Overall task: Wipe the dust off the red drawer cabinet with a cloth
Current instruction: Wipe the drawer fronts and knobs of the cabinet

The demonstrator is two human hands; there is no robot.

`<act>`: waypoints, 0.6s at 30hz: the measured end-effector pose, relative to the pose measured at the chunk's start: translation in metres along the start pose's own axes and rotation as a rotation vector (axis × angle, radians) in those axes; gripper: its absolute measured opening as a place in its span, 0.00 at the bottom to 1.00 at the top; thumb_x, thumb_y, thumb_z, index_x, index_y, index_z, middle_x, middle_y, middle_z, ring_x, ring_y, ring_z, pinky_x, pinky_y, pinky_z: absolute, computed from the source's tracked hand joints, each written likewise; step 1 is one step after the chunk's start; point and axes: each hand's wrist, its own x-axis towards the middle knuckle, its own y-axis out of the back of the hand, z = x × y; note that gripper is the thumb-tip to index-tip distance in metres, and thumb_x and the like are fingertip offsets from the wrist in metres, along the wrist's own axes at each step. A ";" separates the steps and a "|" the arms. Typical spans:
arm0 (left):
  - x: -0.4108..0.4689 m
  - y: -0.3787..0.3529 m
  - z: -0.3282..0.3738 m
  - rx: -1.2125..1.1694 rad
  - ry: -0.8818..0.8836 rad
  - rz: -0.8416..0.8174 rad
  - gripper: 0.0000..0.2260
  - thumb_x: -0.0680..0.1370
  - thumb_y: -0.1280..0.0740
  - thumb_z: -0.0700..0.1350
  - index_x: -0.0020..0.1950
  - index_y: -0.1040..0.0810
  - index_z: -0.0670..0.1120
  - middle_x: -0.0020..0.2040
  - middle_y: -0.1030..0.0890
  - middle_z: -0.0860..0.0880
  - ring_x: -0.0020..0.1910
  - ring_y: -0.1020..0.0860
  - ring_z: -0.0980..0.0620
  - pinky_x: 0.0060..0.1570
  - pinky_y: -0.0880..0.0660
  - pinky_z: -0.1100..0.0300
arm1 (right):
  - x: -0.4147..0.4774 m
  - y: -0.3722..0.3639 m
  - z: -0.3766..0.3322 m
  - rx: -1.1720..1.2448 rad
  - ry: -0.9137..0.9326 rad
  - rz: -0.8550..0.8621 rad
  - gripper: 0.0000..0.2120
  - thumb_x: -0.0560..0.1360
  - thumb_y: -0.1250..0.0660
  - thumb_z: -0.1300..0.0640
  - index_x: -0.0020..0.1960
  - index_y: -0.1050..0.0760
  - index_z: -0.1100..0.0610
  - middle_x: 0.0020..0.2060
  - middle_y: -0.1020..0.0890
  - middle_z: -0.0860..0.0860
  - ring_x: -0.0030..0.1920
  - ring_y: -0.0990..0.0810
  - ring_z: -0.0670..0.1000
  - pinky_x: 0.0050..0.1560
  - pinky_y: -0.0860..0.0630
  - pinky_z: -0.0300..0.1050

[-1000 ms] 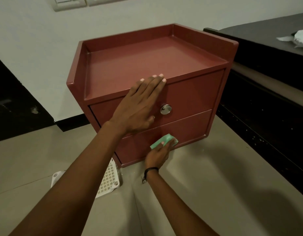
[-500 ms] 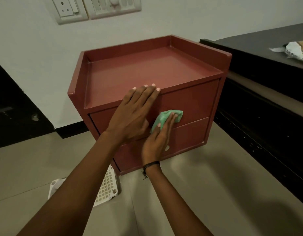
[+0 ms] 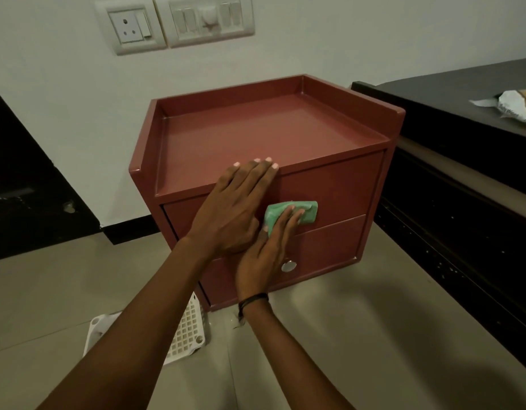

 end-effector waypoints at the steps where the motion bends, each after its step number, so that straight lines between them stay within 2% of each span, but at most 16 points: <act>1: 0.001 0.000 0.001 -0.005 0.005 0.009 0.36 0.74 0.42 0.48 0.82 0.45 0.42 0.82 0.41 0.43 0.81 0.43 0.46 0.80 0.53 0.50 | -0.007 0.001 0.002 -0.014 0.018 -0.036 0.28 0.83 0.48 0.61 0.81 0.51 0.53 0.81 0.56 0.44 0.81 0.54 0.48 0.80 0.45 0.51; 4: 0.002 0.000 0.002 -0.012 0.004 0.027 0.36 0.74 0.42 0.48 0.82 0.44 0.42 0.82 0.40 0.43 0.81 0.42 0.45 0.80 0.52 0.49 | -0.004 0.011 0.011 -0.051 0.080 -0.107 0.29 0.82 0.48 0.64 0.81 0.50 0.55 0.81 0.55 0.44 0.81 0.56 0.47 0.80 0.46 0.54; 7: 0.003 0.001 0.001 -0.001 -0.003 0.006 0.41 0.68 0.39 0.45 0.82 0.44 0.42 0.81 0.40 0.43 0.81 0.42 0.45 0.80 0.50 0.48 | 0.019 0.015 0.009 -0.063 0.063 -0.056 0.27 0.84 0.47 0.61 0.81 0.48 0.56 0.81 0.53 0.48 0.81 0.56 0.45 0.81 0.48 0.50; 9: 0.000 0.002 0.001 -0.014 0.001 -0.014 0.42 0.68 0.39 0.45 0.82 0.45 0.42 0.82 0.41 0.43 0.81 0.43 0.45 0.81 0.51 0.49 | 0.027 0.011 0.007 -0.043 0.022 -0.021 0.26 0.84 0.48 0.59 0.81 0.48 0.56 0.82 0.51 0.50 0.81 0.55 0.45 0.80 0.46 0.50; 14: 0.000 0.005 -0.001 -0.015 -0.005 -0.035 0.43 0.67 0.40 0.44 0.82 0.45 0.42 0.82 0.42 0.42 0.81 0.44 0.45 0.80 0.50 0.48 | 0.010 0.013 0.014 -0.136 0.114 -0.050 0.27 0.84 0.48 0.59 0.81 0.51 0.54 0.81 0.53 0.46 0.82 0.54 0.49 0.80 0.44 0.57; 18: 0.001 0.004 -0.002 -0.015 -0.012 -0.042 0.43 0.66 0.39 0.44 0.82 0.45 0.42 0.82 0.42 0.43 0.81 0.44 0.46 0.80 0.49 0.49 | 0.018 0.019 0.020 -0.237 0.171 -0.069 0.28 0.84 0.47 0.57 0.81 0.51 0.55 0.82 0.52 0.50 0.82 0.55 0.50 0.81 0.50 0.49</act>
